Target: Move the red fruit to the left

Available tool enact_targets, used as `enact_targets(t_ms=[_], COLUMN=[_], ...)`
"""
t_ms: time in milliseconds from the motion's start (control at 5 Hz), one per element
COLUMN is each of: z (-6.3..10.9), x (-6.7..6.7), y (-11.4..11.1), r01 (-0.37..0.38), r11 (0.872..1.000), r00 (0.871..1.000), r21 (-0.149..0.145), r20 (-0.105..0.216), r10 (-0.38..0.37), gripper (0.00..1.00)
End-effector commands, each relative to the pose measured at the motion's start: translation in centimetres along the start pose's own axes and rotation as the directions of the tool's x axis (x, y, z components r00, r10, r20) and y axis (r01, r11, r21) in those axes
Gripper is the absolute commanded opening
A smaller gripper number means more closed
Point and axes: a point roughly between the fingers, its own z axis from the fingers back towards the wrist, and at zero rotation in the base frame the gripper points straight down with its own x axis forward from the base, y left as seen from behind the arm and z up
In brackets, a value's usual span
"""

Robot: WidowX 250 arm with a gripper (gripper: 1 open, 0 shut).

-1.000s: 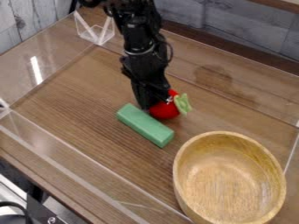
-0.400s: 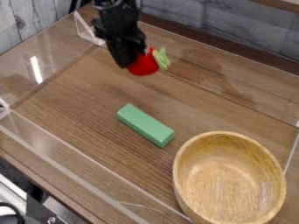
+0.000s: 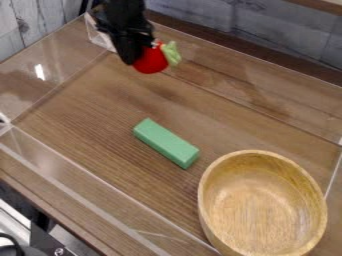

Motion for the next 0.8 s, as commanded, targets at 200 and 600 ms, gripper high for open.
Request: enact_targets(t_ms=[200, 600], z=[1.0, -0.1], x=[1.4, 1.0], y=[3.2, 3.3], r01=[0.010, 0.028], r11=[0.999, 0.999], r00=[0.999, 1.000], r21=[0.034, 0.020], r20=[0.032, 0.012], r10=[-0.011, -0.028], gripper=[0.00, 0.00])
